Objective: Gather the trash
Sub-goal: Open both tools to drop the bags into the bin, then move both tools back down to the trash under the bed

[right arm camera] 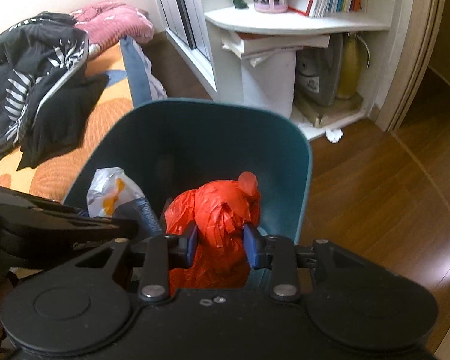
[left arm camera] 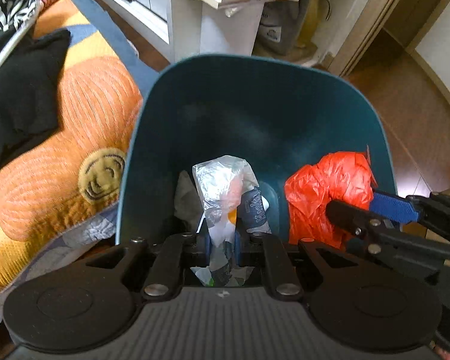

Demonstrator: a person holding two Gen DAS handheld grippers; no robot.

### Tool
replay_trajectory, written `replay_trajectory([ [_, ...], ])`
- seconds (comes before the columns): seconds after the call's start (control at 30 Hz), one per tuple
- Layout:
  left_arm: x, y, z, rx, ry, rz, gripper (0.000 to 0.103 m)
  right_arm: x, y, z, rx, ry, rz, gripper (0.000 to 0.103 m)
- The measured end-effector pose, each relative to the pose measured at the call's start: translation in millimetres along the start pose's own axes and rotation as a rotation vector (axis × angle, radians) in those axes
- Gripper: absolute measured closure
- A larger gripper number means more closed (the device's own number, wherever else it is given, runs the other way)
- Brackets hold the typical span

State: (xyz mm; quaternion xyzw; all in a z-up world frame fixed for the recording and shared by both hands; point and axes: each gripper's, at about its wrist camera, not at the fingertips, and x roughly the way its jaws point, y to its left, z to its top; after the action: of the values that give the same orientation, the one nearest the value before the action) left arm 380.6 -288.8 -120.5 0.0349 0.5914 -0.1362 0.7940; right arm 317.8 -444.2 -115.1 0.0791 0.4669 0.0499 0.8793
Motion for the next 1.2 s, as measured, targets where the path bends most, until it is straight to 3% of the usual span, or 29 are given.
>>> replay_trajectory([
  [0.13,7.9,2.0,-2.6,-0.019,0.024,0.0,0.072,1.9,-2.1,-4.9,0.008,0.022,-0.006,0.068],
  [0.27,3.6,1.8,-5.4,-0.025,-0.002,-0.002,0.041,-1.9,-4.6,-7.4,0.021,0.027,-0.007,0.068],
  [0.53,-22.2,8.1,-10.7,-0.036,-0.053,-0.018,0.04,-26.0,-3.2,-4.2,0.032,-0.019,0.005,0.06],
  [0.8,-66.7,21.5,-27.1,-0.035,-0.125,-0.022,0.04,-58.1,12.3,-0.5,0.027,-0.06,0.042,0.058],
  [1.2,-142.4,87.5,-70.9,-0.123,-0.211,-0.015,0.04,-96.8,73.6,-2.1,-0.034,-0.099,0.136,0.056],
])
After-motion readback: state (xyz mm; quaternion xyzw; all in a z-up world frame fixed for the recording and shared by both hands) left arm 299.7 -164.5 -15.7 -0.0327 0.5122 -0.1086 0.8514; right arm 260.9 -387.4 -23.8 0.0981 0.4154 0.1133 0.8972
